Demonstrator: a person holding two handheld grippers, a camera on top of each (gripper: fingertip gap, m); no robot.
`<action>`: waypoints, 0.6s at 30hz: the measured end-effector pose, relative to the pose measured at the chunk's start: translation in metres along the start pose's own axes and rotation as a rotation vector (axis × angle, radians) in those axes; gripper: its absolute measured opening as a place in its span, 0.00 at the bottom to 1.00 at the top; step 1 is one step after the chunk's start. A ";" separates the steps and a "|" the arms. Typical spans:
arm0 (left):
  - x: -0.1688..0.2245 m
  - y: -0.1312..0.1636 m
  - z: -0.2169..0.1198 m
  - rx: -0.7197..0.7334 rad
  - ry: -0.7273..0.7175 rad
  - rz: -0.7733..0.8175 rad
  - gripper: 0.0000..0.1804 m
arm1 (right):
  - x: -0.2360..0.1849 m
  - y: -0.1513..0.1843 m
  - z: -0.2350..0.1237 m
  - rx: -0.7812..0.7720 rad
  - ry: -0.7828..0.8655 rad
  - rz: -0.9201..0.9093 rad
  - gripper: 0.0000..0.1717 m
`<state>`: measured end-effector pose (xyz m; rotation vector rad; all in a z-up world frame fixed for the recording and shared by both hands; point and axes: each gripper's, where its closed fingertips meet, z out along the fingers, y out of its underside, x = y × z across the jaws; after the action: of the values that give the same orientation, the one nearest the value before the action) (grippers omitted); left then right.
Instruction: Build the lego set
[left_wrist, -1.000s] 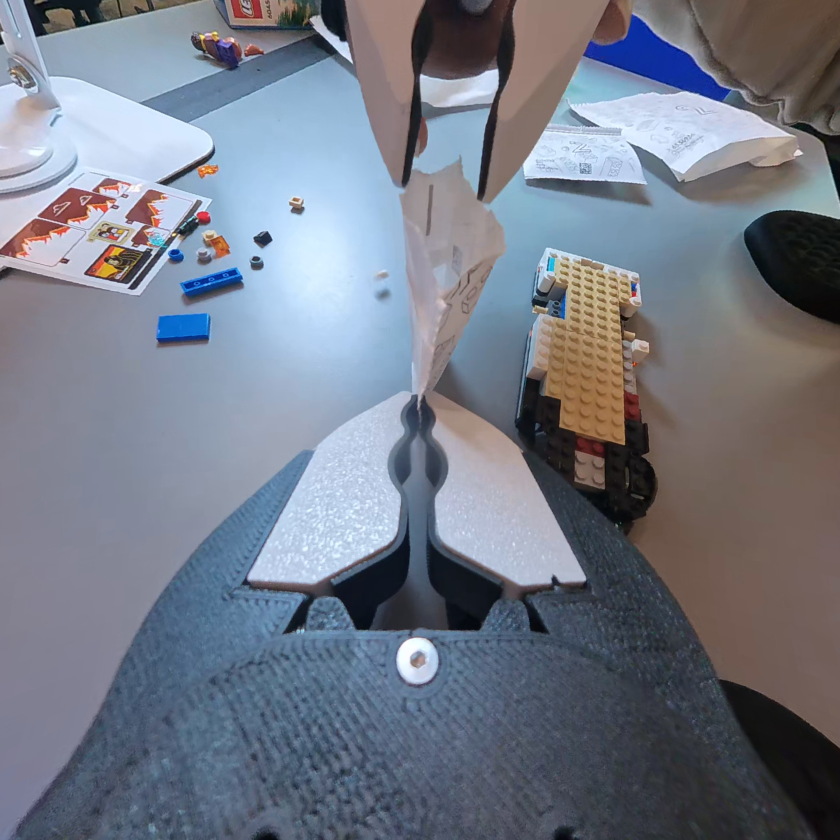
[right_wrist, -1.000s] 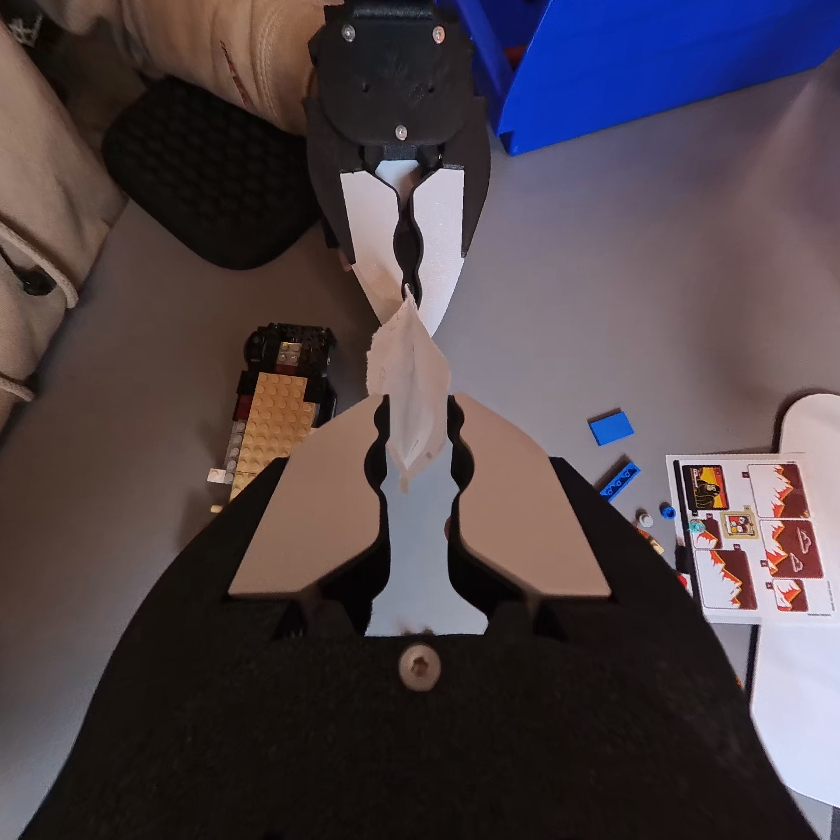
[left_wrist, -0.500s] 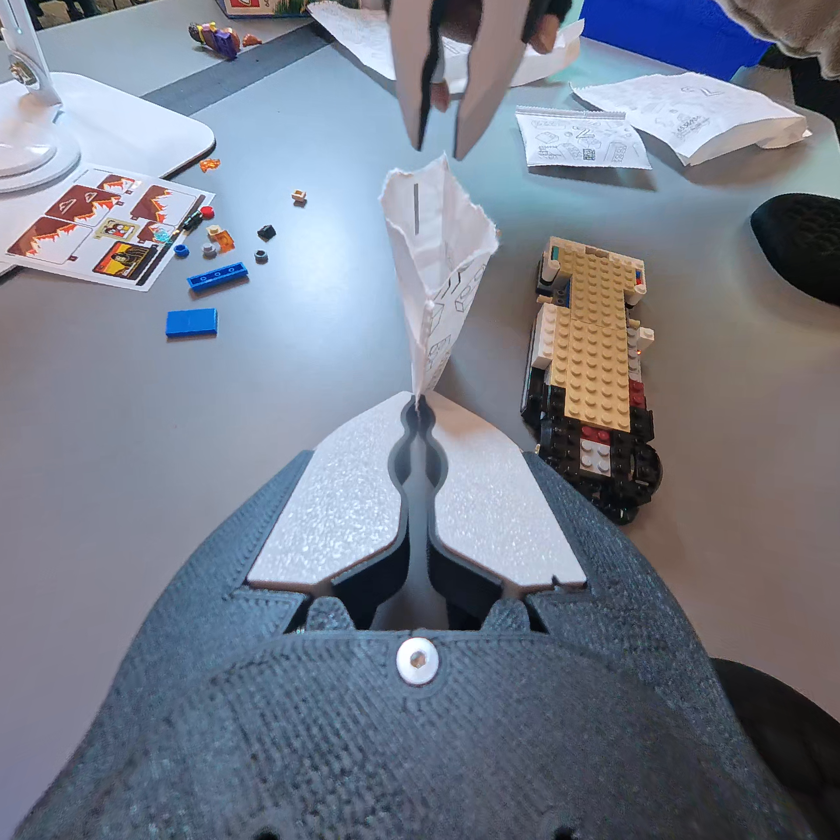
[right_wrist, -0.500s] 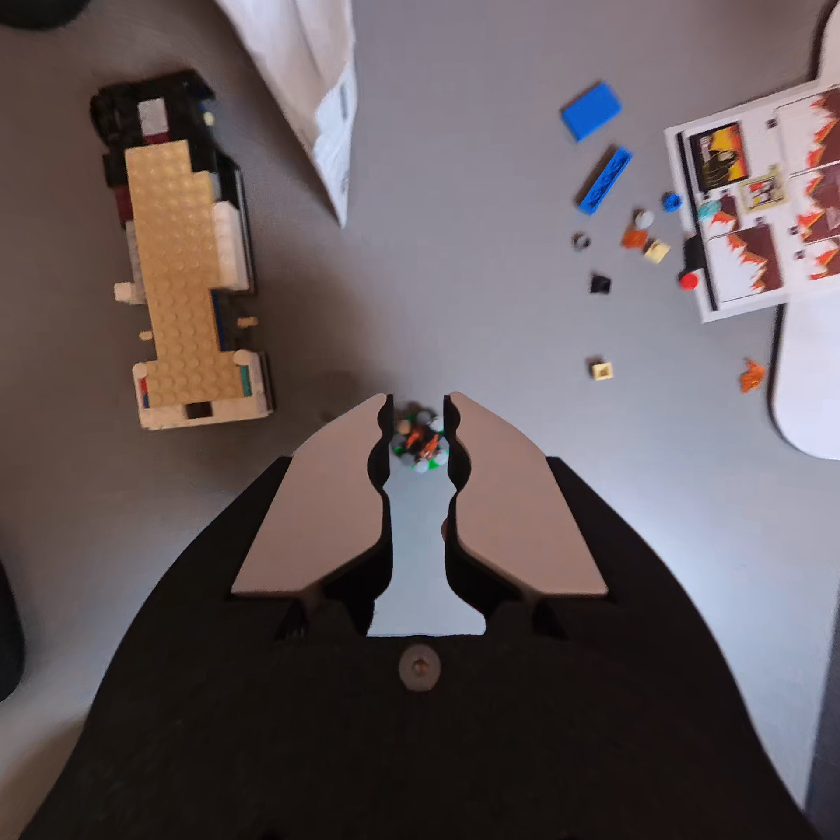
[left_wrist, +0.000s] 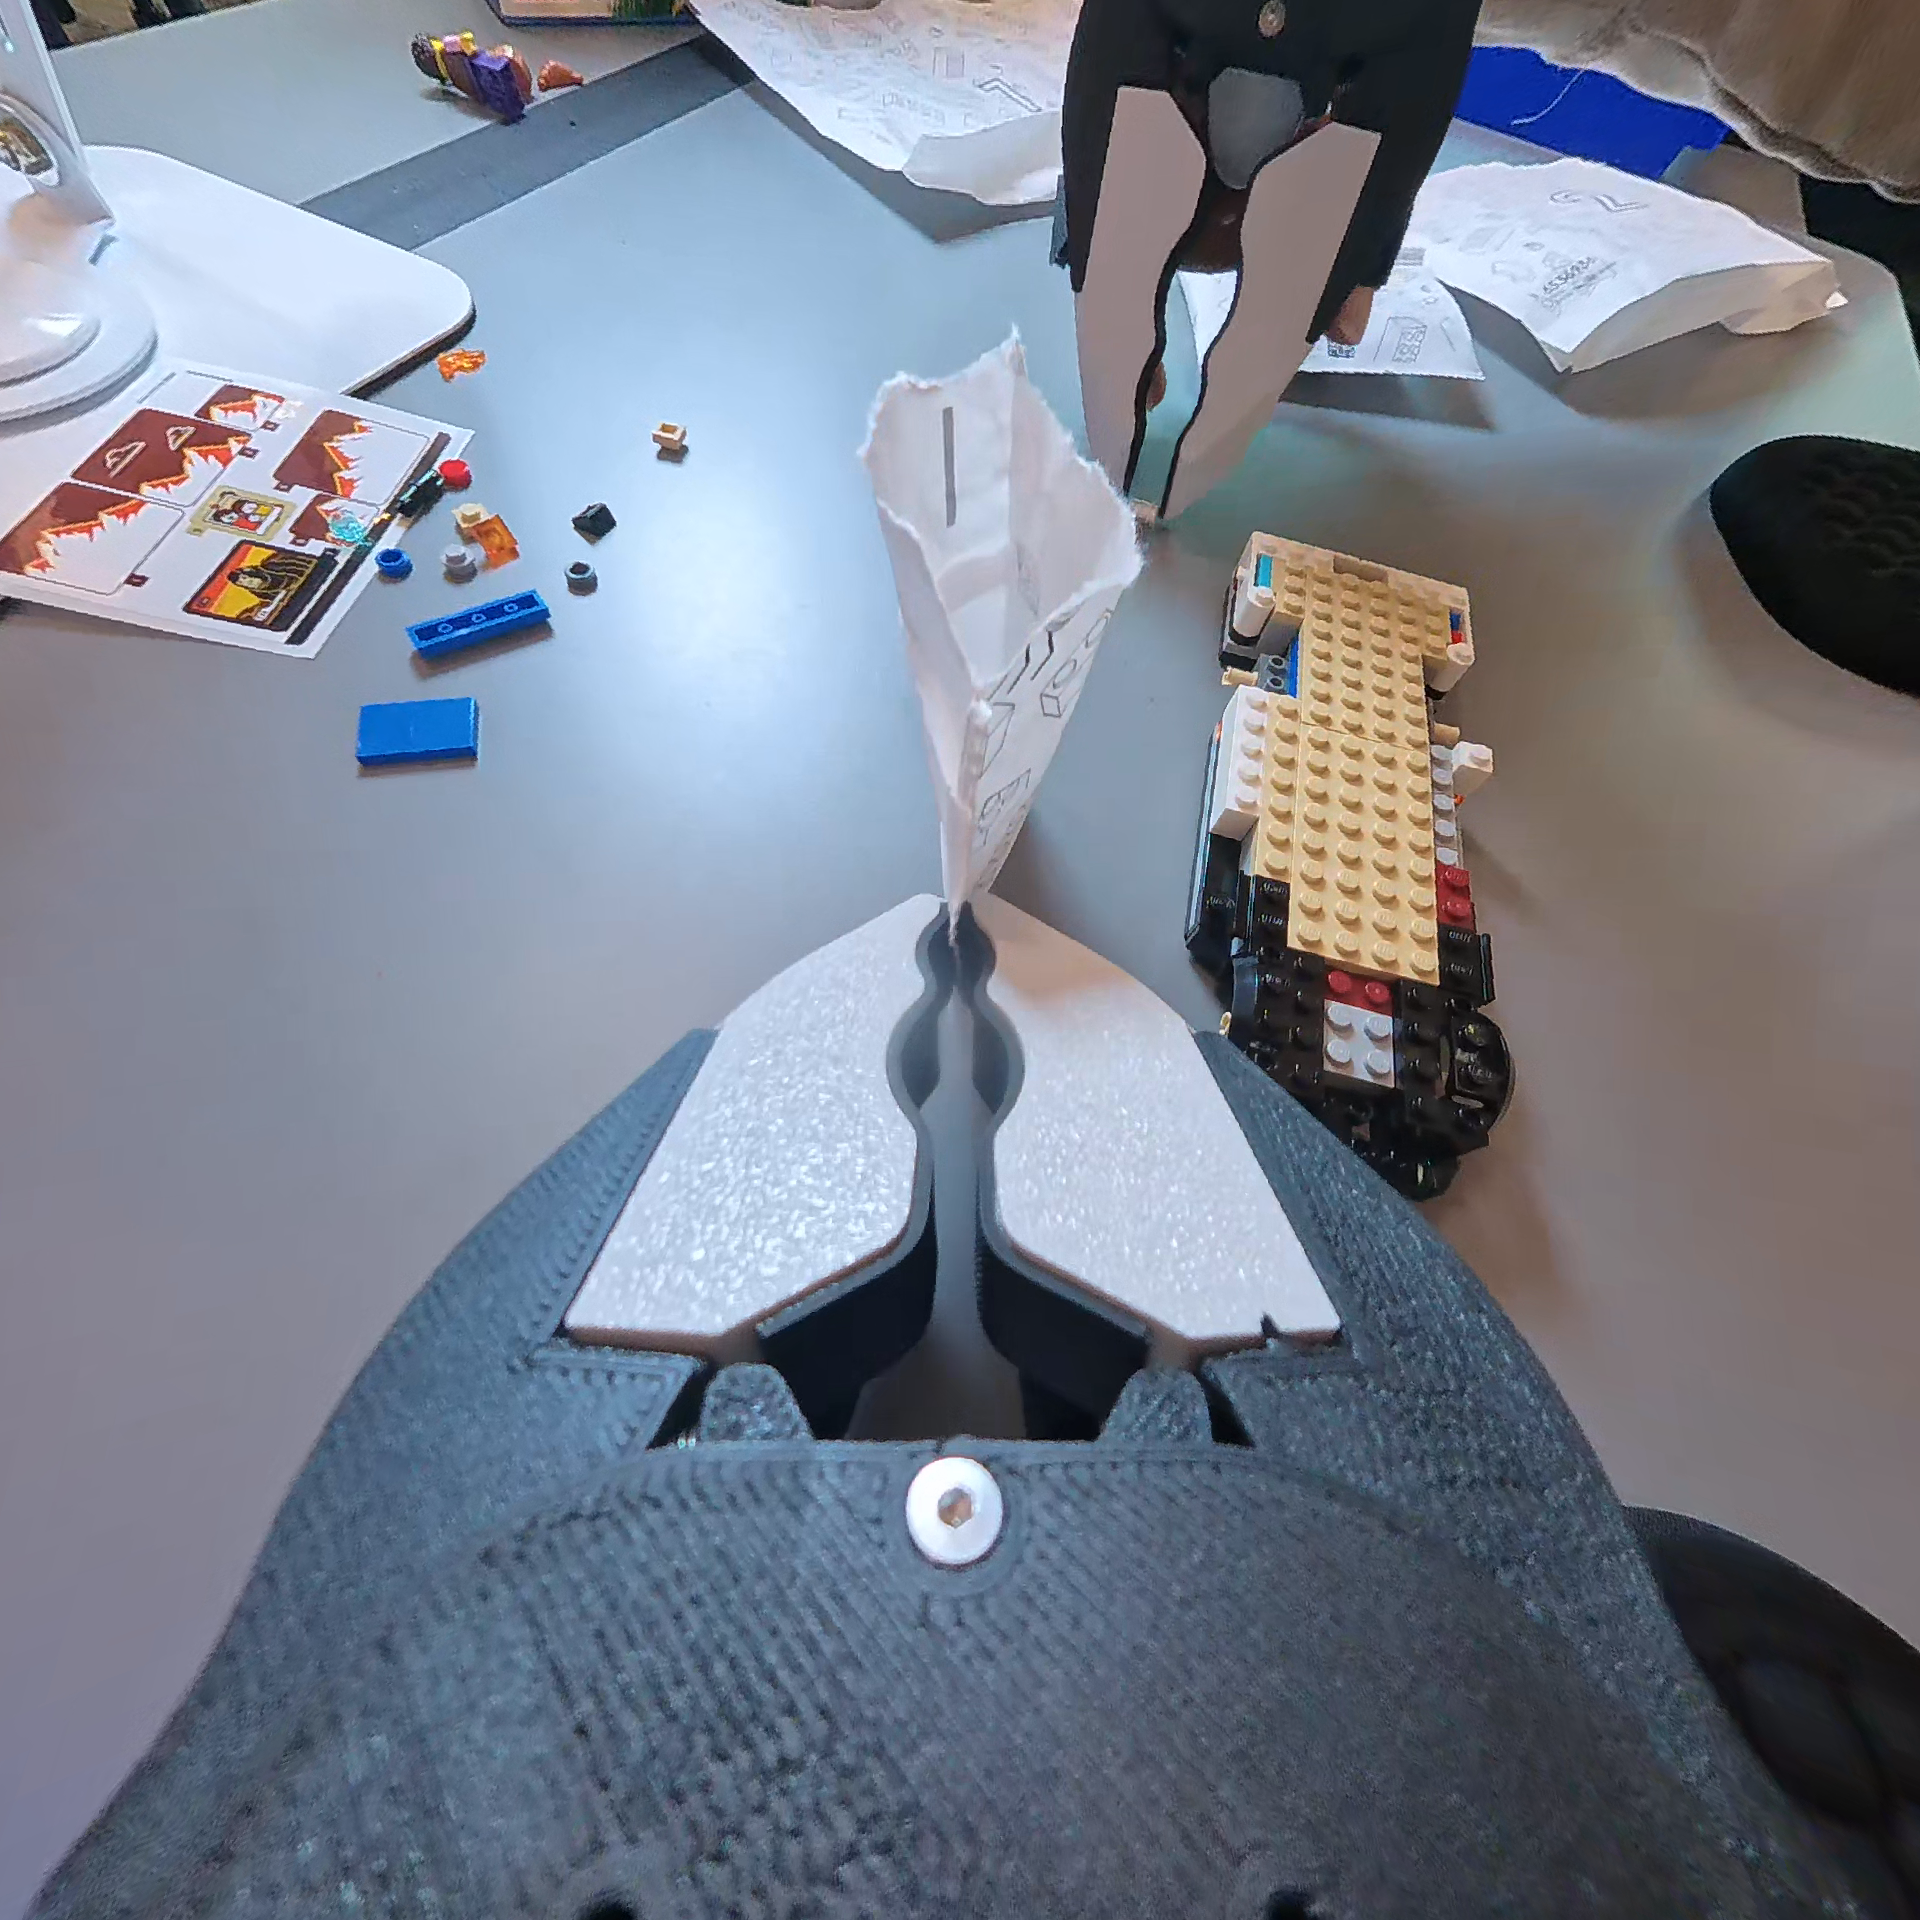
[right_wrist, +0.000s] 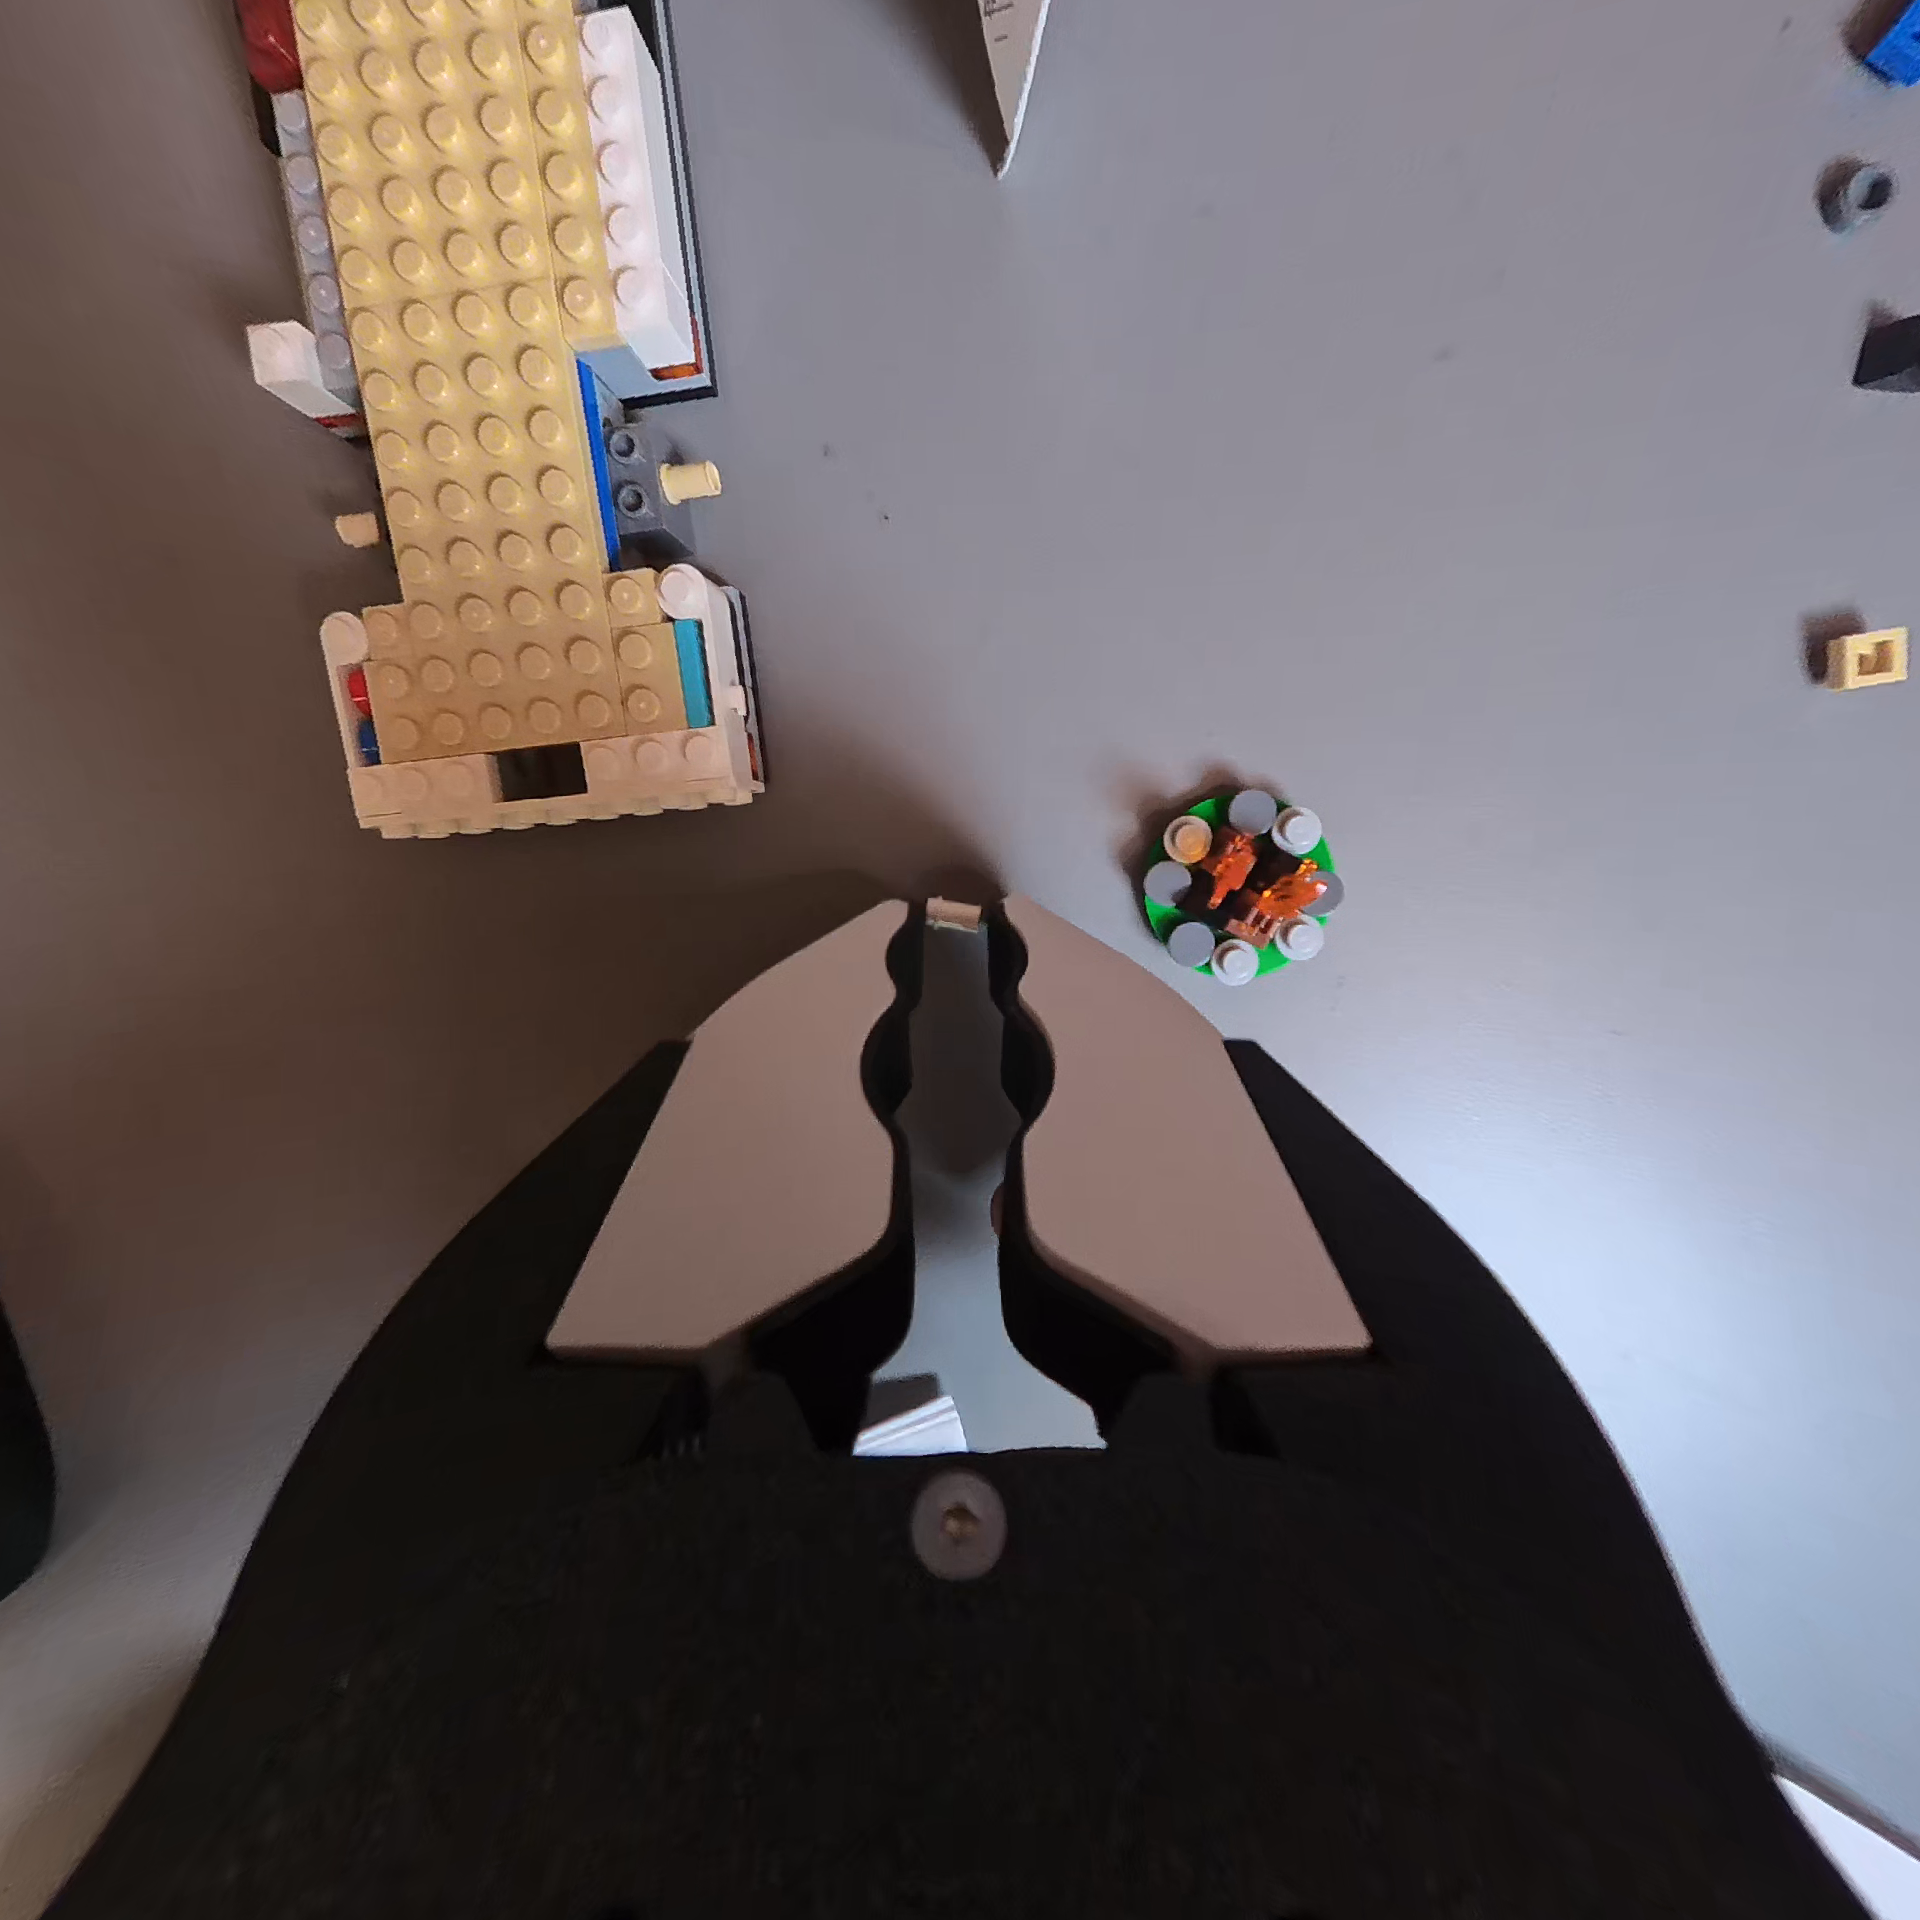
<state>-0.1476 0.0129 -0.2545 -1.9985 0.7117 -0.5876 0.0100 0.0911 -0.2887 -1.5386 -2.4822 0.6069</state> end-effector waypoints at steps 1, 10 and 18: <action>0.000 0.000 0.000 0.000 0.001 0.001 0.00 | 0.000 0.000 0.000 0.003 0.003 0.000 0.07; 0.003 0.000 0.001 -0.004 0.007 0.009 0.00 | 0.002 -0.011 -0.001 0.059 0.027 0.007 0.06; 0.006 0.000 0.003 -0.005 0.013 0.015 0.00 | 0.002 -0.139 -0.054 0.400 0.107 -0.179 0.06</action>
<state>-0.1418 0.0108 -0.2552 -1.9939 0.7359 -0.5908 -0.0864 0.0532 -0.1819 -1.1555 -2.2148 0.8971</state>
